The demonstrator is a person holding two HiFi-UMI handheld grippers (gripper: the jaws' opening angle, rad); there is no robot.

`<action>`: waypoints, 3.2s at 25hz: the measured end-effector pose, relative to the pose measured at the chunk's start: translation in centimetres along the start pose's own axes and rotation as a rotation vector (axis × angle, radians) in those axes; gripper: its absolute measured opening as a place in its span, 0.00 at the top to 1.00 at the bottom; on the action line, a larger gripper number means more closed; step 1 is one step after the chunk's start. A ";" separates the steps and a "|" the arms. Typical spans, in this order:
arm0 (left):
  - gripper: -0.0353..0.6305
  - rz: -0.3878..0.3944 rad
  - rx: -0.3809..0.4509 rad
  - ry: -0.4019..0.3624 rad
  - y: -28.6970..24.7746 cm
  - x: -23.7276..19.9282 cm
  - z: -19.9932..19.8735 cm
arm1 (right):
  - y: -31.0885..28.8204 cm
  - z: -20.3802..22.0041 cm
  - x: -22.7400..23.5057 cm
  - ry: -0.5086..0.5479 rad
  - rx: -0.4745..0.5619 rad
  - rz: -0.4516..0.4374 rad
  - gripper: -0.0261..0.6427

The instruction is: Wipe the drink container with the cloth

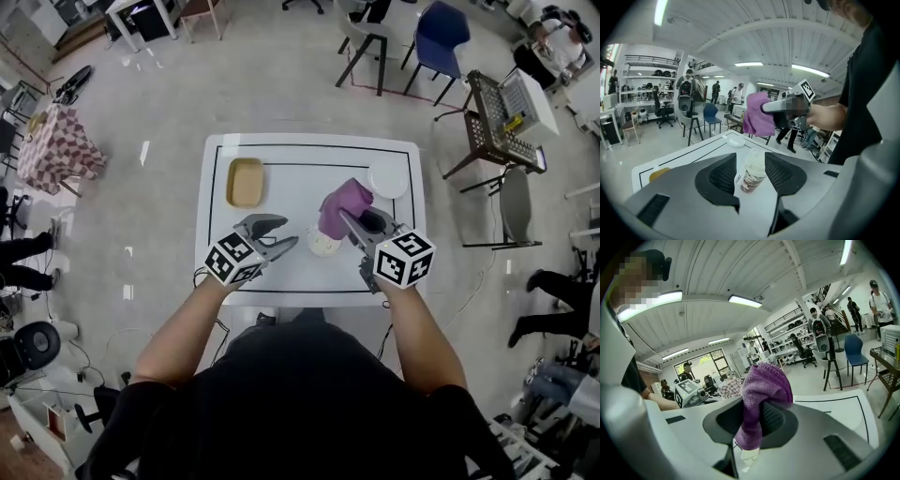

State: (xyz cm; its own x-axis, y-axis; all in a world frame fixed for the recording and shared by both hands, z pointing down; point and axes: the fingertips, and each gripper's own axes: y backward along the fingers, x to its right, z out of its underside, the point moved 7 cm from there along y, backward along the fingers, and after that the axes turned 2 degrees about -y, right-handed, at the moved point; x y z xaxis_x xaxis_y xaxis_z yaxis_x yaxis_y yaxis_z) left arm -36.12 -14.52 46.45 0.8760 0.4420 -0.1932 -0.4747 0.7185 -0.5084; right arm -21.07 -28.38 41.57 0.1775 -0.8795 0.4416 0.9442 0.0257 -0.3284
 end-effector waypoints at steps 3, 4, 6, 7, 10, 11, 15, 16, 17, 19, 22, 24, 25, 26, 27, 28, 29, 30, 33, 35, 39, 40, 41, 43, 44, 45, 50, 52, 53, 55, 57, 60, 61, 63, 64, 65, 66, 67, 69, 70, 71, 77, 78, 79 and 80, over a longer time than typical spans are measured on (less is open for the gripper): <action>0.60 0.032 -0.029 -0.052 -2.2 0.2 0.6 | -0.5 0.6 0.5 -0.006 -0.004 0.000 0.82; 0.57 0.040 -0.038 -0.067 -2.8 0.2 0.7 | -0.7 0.8 0.7 -0.010 -0.007 0.000 0.82; 0.55 0.062 -0.053 -0.083 -4.0 0.3 0.8 | -0.8 1.2 1.1 -0.020 -0.011 0.002 0.82; 0.53 0.073 -0.058 -0.089 -4.6 0.4 0.8 | -0.8 1.4 1.3 -0.026 -0.011 0.002 0.82; 0.50 0.093 -0.077 -0.121 -6.4 0.3 1.3 | -1.1 1.9 1.9 -0.045 -0.006 -0.005 0.82; 0.49 0.093 -0.084 -0.138 -6.9 0.3 1.5 | -1.3 2.1 2.0 -0.051 -0.006 -0.010 0.83; 0.40 0.104 -0.110 -0.198 -8.8 0.5 2.1 | -2.1 2.6 1.7 -0.075 -0.012 -0.046 0.82; 0.39 0.111 -0.114 -0.210 -9.2 0.7 2.1 | -2.3 2.7 1.6 -0.085 -0.014 -0.062 0.82; 0.38 0.117 -0.119 -0.221 -9.5 0.8 2.2 | -2.6 2.9 1.4 -0.094 -0.016 -0.079 0.82; 0.36 0.130 -0.133 -0.238 -10.2 1.0 2.5 | -3.1 3.3 0.9 -0.108 -0.022 -0.110 0.82; 0.35 0.147 -0.173 -0.250 -11.1 1.1 3.9 | -4.3 4.6 0.4 -0.121 -0.047 -0.147 0.82; 0.35 0.142 -0.199 -0.256 -11.6 0.8 4.9 | -5.2 5.8 0.6 -0.123 -0.086 -0.158 0.82; 0.35 0.134 -0.204 -0.255 -11.8 0.6 5.2 | -5.5 6.4 0.8 -0.122 -0.108 -0.156 0.82; 0.35 0.126 -0.205 -0.253 -11.9 0.5 5.3 | -5.7 6.9 1.2 -0.121 -0.130 -0.152 0.82; 0.36 0.119 -0.203 -0.251 -12.0 0.4 5.3 | -5.8 7.4 1.4 -0.119 -0.148 -0.147 0.82; 0.37 0.114 -0.202 -0.250 -12.1 0.3 5.4 | -5.9 7.8 1.7 -0.116 -0.164 -0.140 0.82; 0.37 0.112 -0.199 -0.249 -12.2 0.3 5.6 | -5.9 8.4 1.8 -0.110 -0.178 -0.132 0.82; 0.37 0.112 -0.195 -0.250 -12.2 0.3 5.8 | -6.0 8.9 2.0 -0.100 -0.192 -0.121 0.82; 0.37 0.110 -0.187 -0.253 -12.5 0.4 6.2 | -5.9 10.3 2.7 -0.057 -0.228 -0.079 0.82; 0.38 0.109 -0.189 -0.256 -12.6 0.6 6.3 | -5.2 10.8 3.4 -0.036 -0.240 -0.048 0.82; 0.38 0.114 -0.202 -0.256 -12.6 0.6 6.3 | -3.5 11.2 5.2 0.001 -0.258 0.021 0.82; 0.38 0.116 -0.208 -0.255 -12.5 0.5 6.2 | -3.0 11.3 5.8 -0.008 -0.254 0.033 0.82; 0.38 0.118 -0.209 -0.254 -12.5 0.3 6.2 | -2.6 11.4 6.3 -0.020 -0.247 0.044 0.82; 0.38 0.123 -0.204 -0.257 -12.6 0.1 6.2 | -1.7 11.6 7.3 -0.036 -0.233 0.069 0.82; 0.38 0.125 -0.204 -0.259 -12.6 0.1 6.3 | -1.2 11.7 7.6 -0.037 -0.229 0.086 0.82; 0.38 0.127 -0.204 -0.261 -12.6 0.1 6.3 | -0.8 11.8 8.0 -0.034 -0.229 0.106 0.82; 0.38 0.130 -0.209 -0.268 -12.6 0.9 6.1 | 2.0 12.8 9.0 -0.063 -0.230 0.189 0.82; 0.38 0.132 -0.209 -0.271 -12.7 1.2 6.0 | 3.1 13.2 8.7 -0.080 -0.217 0.212 0.82; 0.38 0.133 -0.216 -0.274 -12.6 1.4 6.0 | 3.7 13.4 8.5 -0.087 -0.207 0.225 0.82; 0.38 0.135 -0.228 -0.280 -12.2 1.8 5.9 | 5.0 13.9 7.8 -0.100 -0.177 0.253 0.82; 0.38 0.144 -0.193 -0.265 -11.6 2.1 5.1 | 6.4 14.5 6.8 -0.110 -0.142 0.282 0.82; 0.38 0.142 -0.128 -0.192 -10.6 1.9 3.2 | 7.7 16.2 4.8 -0.093 -0.105 0.308 0.82; 0.38 0.130 -0.134 -0.174 -10.5 1.7 2.7 | 7.7 16.9 4.0 -0.077 -0.103 0.308 0.82; 0.42 0.106 -0.170 -0.172 -11.0 1.7 2.0 | 7.5 18.6 2.3 -0.033 -0.112 0.304 0.82; 0.44 0.103 -0.187 -0.186 -11.4 1.8 1.8 | 7.3 19.4 1.5 -0.008 -0.120 0.305 0.82; 0.45 0.103 -0.201 -0.206 -11.9 2.0 1.5 | 6.9 20.0 0.8 0.018 -0.126 0.311 0.82; 0.46 0.103 -0.213 -0.228 -12.4 2.2 1.3 | 6.5 20.5 0.1 0.044 -0.130 0.320 0.82; 0.48 0.102 -0.224 -0.248 -12.9 2.3 1.1 | 6.0 21.0 -0.4 0.069 -0.131 0.332 0.82; 0.51 0.114 -0.241 -0.278 -13.9 2.8 1.0 | 5.0 21.7 -1.0 0.109 -0.129 0.351 0.82; 0.52 0.128 -0.253 -0.296 -14.5 3.2 1.1 | 4.6 22.1 -1.2 0.123 -0.126 0.354 0.82; 0.56 0.139 -0.268 -0.324 -15.0 3.6 1.3 | 4.2 22.5 -1.3 0.134 -0.121 0.352 0.82; 0.63 0.162 -0.264 -0.384 -16.5 3.5 2.7 | 0.8 24.3 -0.7 0.182 -0.087 0.329 0.82; 0.63 0.167 -0.262 -0.381 -16.3 3.3 2.9 | 0.1 24.6 -0.5 0.178 -0.081 0.332 0.82; 0.63 0.170 -0.259 -0.381 -16.2 3.3 3.2 | -0.4 25.0 -0.4 0.172 -0.076 0.336 0.82; 0.63 0.174 -0.254 -0.385 -16.0 3.2 3.6 | -0.9 25.5 -0.3 0.162 -0.070 0.342 0.82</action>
State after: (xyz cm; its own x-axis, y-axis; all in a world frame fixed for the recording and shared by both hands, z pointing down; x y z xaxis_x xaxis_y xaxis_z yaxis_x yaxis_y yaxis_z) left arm -25.98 -22.66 57.02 0.6676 0.7445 0.0059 -0.5333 0.4837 -0.6940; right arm -14.91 -16.00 63.07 0.4279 -0.8894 0.1610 0.8159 0.3034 -0.4923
